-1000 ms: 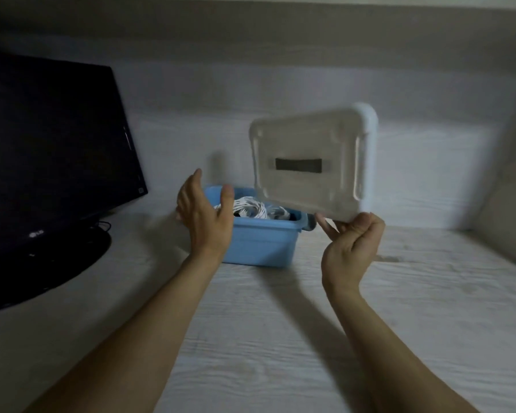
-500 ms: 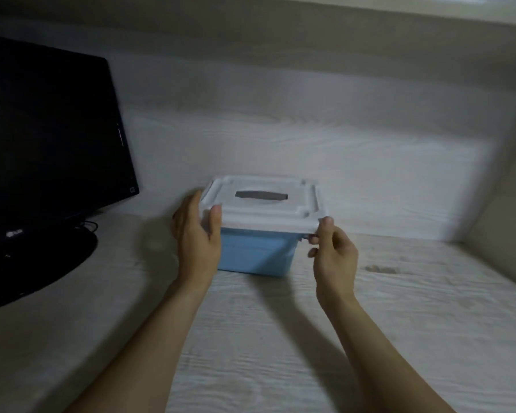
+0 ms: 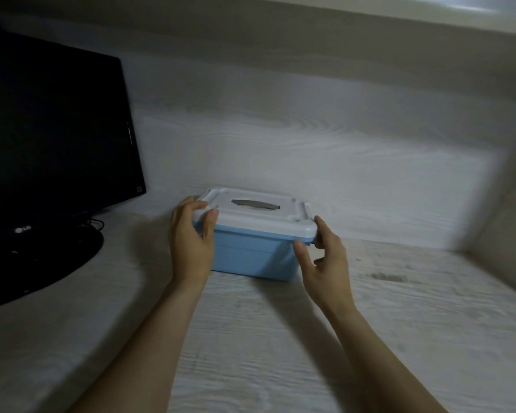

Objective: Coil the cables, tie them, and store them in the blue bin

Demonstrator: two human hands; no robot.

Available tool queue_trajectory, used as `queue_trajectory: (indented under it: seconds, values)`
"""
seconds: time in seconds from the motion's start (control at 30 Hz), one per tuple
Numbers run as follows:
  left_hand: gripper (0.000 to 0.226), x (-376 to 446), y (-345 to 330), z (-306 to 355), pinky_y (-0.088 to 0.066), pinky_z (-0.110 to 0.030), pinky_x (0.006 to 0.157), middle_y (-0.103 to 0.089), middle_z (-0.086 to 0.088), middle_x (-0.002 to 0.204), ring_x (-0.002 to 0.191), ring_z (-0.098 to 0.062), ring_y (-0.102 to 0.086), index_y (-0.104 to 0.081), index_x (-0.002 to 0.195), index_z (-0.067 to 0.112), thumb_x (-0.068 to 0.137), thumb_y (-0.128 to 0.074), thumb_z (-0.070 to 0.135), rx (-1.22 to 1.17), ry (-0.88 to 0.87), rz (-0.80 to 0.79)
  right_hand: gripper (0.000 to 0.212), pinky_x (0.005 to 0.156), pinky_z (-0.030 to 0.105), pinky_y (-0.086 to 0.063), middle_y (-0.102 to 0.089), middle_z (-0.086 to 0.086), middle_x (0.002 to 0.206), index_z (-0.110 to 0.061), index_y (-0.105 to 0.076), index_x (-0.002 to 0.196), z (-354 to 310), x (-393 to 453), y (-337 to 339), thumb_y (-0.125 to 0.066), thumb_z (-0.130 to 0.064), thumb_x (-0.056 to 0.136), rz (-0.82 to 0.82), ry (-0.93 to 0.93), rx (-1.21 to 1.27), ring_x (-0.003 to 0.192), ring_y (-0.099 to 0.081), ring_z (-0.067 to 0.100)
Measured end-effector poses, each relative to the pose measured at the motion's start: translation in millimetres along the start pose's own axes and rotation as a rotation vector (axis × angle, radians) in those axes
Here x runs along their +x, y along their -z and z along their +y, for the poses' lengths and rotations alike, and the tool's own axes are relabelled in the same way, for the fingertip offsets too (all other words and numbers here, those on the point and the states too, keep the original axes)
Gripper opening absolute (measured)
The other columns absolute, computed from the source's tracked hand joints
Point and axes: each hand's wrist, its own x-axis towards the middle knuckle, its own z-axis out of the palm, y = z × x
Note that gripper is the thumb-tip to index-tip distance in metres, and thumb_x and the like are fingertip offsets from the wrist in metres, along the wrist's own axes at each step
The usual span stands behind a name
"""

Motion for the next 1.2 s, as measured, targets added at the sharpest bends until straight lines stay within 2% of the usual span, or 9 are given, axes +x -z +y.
queue_trajectory:
  seconds: [0.1,0.2,0.37,0.47,0.53,0.67,0.87,1.07,1.2]
  values:
    - [0.02,-0.5,0.4,-0.9,-0.04,-0.023,0.104,-0.062,-0.01,0.119,0.116,-0.02,-0.056,-0.065,0.106,0.007,0.093,-0.065,0.022,-0.025,0.009,0.024,0.057,0.101,0.036,-0.038,-0.047,0.001,0.137,-0.029,-0.039,0.147,-2.2,-0.2,0.5,-0.05,-0.049,0.096,-0.039,-0.005,-0.063,0.124,-0.037,0.019]
    - [0.03,-1.7,3.5,1.4,-0.049,-0.029,0.092,-0.067,-0.003,0.104,0.099,-0.017,-0.062,-0.069,0.099,0.007,0.09,-0.062,0.034,-0.067,0.063,0.093,0.059,0.107,0.041,-0.044,-0.042,-0.001,0.144,-0.027,-0.039,0.144,-5.6,0.9,1.9,-0.048,-0.054,0.091,-0.085,-0.06,0.087,0.129,-0.043,0.015]
    - [0.031,5.6,10.8,-4.7,-0.053,-0.035,0.085,-0.068,-0.003,0.1,0.095,-0.026,-0.066,-0.067,0.107,0.008,0.088,-0.063,0.032,-0.129,0.195,0.169,0.055,0.089,0.006,-0.047,-0.046,0.002,0.143,-0.019,-0.039,0.146,-3.3,2.3,0.5,-0.058,-0.035,0.096,-0.072,-0.107,0.232,0.125,-0.054,0.016]
    - [0.05,8.8,7.3,-8.9,-0.046,-0.028,0.075,-0.067,-0.014,0.097,0.092,-0.03,-0.064,-0.065,0.103,0.001,0.087,-0.064,0.048,-0.143,0.514,0.114,0.063,0.086,0.004,-0.047,-0.045,-0.001,0.147,-0.018,-0.031,0.149,-3.0,0.8,-4.0,-0.062,-0.028,0.095,-0.077,-0.161,0.354,0.124,-0.055,0.013]
    - [0.043,6.2,3.7,-4.1,-0.043,-0.026,0.073,-0.065,-0.004,0.086,0.082,-0.02,-0.061,-0.066,0.094,0.007,0.091,-0.062,0.049,-0.265,0.727,0.072,0.069,0.088,0.006,-0.048,-0.043,-0.001,0.151,-0.016,-0.028,0.15,-2.3,1.7,-2.3,-0.065,-0.025,0.093,-0.05,-0.199,0.426,0.128,-0.053,0.01]
    - [0.026,3.1,3.4,6.0,-0.039,-0.017,0.075,-0.063,0.003,0.097,0.095,-0.013,-0.057,-0.068,0.112,0.009,0.1,-0.054,0.028,-0.251,0.505,0.081,0.086,0.103,0.017,-0.045,-0.041,-0.005,0.153,-0.016,-0.029,0.152,-2.7,3.7,2.8,-0.073,-0.036,0.081,-0.054,-0.156,0.434,0.136,-0.044,0.008]
    - [0.036,-2.1,4.7,4.2,-0.036,0.004,0.076,-0.059,0.006,0.117,0.108,-0.007,-0.053,-0.06,0.13,0.01,0.101,-0.052,0.03,-0.214,0.417,0.033,0.086,0.115,0.029,-0.038,-0.049,-0.007,0.145,-0.016,-0.041,0.147,-2.6,5.8,-3.0,-0.078,-0.044,0.074,-0.051,-0.086,0.301,0.133,-0.047,0.004]
    - [0.041,3.1,6.4,-5.6,-0.038,-0.022,0.103,-0.058,0.002,0.135,0.122,-0.011,-0.052,-0.054,0.139,0.015,0.103,-0.046,0.033,-0.21,0.412,-0.08,0.075,0.112,0.03,-0.042,-0.051,-0.005,0.143,-0.017,-0.042,0.145,1.5,9.7,-6.0,-0.073,-0.044,0.083,-0.003,-0.031,0.182,0.13,-0.05,0.009]
    - [0.052,2.6,-0.5,-3.4,-0.028,-0.015,0.101,-0.042,0.012,0.142,0.126,-0.002,-0.039,-0.033,0.153,0.021,0.104,-0.037,0.04,-0.175,0.411,-0.262,0.078,0.115,0.039,-0.038,-0.041,-0.009,0.152,-0.025,-0.032,0.153,1.3,16.6,-4.3,-0.068,-0.045,0.086,-0.056,-0.124,0.196,0.138,-0.043,0.016]
